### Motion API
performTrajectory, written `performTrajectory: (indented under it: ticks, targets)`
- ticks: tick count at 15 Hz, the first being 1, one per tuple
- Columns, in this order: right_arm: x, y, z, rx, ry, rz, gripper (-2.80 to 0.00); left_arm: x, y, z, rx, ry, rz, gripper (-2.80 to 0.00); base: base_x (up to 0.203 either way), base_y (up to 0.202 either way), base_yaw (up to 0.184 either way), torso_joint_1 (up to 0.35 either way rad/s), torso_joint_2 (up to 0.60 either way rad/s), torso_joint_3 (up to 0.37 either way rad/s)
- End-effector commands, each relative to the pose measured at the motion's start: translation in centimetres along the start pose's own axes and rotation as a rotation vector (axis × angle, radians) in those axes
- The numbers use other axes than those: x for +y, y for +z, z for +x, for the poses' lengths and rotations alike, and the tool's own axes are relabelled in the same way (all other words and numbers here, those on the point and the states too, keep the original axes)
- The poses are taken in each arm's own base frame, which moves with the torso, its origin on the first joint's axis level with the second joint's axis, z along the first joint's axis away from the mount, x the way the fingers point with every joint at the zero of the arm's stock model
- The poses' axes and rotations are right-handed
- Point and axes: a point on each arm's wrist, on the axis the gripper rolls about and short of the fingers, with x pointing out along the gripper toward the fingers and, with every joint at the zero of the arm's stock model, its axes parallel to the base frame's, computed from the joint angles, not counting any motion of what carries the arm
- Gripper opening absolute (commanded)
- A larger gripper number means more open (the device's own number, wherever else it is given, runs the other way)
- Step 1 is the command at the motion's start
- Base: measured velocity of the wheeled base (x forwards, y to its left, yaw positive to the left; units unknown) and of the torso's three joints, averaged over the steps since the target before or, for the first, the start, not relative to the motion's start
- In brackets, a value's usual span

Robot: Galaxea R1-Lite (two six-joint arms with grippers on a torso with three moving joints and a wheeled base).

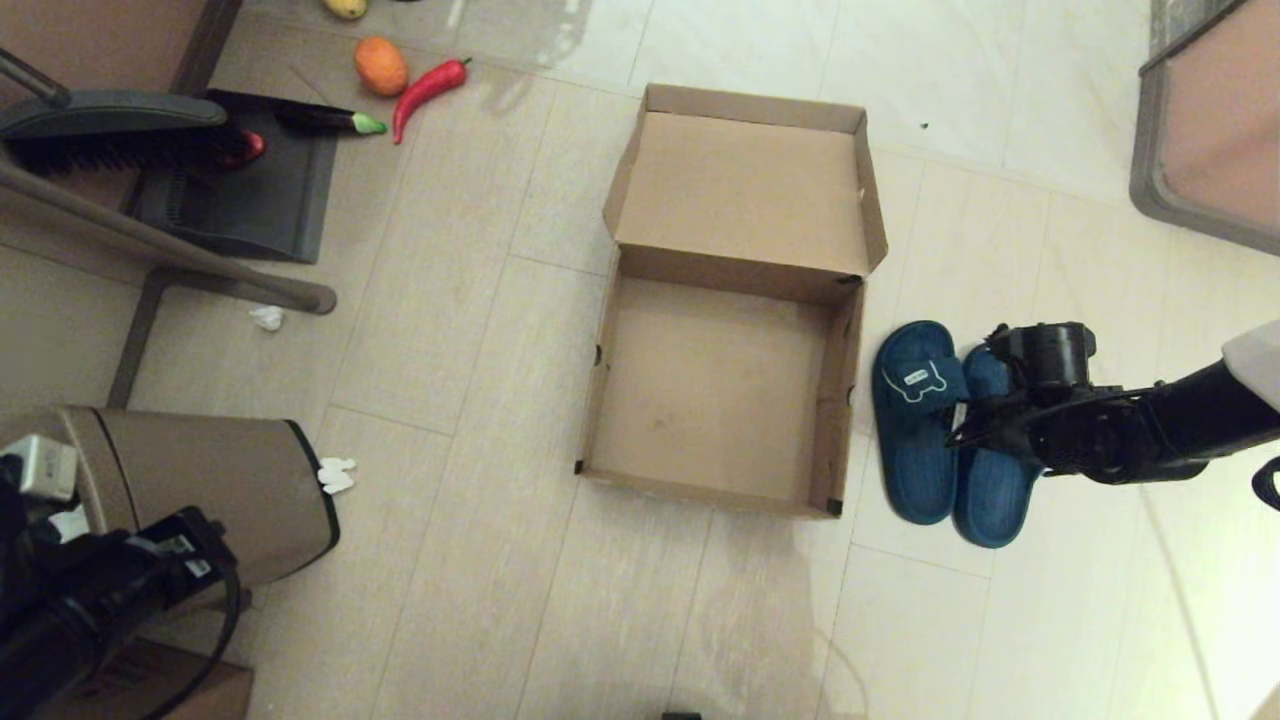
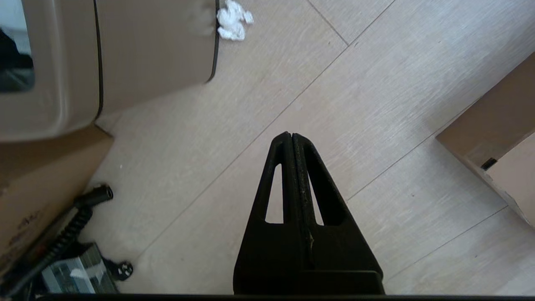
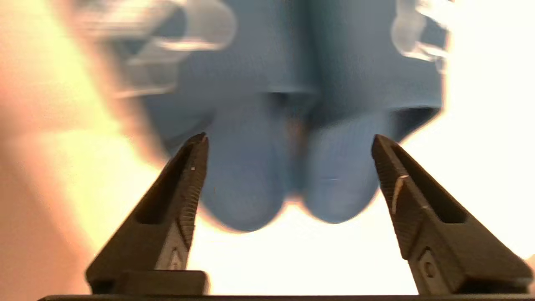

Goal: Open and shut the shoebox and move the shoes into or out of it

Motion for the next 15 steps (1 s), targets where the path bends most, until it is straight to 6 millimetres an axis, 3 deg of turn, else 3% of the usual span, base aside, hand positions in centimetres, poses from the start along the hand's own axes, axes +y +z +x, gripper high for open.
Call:
performTrajectory:
  ticks: [1,5,6,9,10,12,15]
  targets:
    - [2.2,1.4,-2.7,-0.058,0.071,-0.008,0.00,0.1,-0.6,0.3,0.027,0.010,-0.007,-2.80,0.000,0.000,0.000,0.000,0.00,0.000]
    - [8.3,3.3,-7.9,-0.121,0.184,-0.059,0.00,-0.3,-0.4,0.9,0.031,0.000,-0.004,-2.80,0.000,0.000,0.000,0.000,0.00,0.000]
    - [9.6,4.0,-8.9,-0.147,0.217,-0.061,-2.80,-0.5,-0.4,1.2,0.038,-0.005,0.000,-2.80,0.000,0.000,0.000,0.000,0.00,0.000]
    - [13.9,4.1,-12.0,-0.138,0.331,-0.105,-2.80,-0.8,0.0,1.8,0.036,-0.015,0.000,-2.80,0.000,0.000,0.000,0.000,0.00,0.000]
    - [15.6,3.2,-12.4,-0.123,0.369,-0.129,-2.80,-0.9,0.1,1.8,0.035,-0.015,0.000,-2.80,0.000,0.000,0.000,0.000,0.00,0.000]
    - [19.0,0.4,-12.3,-0.076,0.424,-0.188,-2.80,-0.9,0.2,1.6,0.024,-0.019,0.001,-2.80,0.000,0.000,0.000,0.000,0.00,0.000]
    - [23.6,-3.1,-10.2,-0.038,0.464,-0.232,-2.80,-1.2,0.2,1.3,0.027,-0.056,0.008,-2.80,0.000,0.000,0.000,0.000,0.00,0.000]
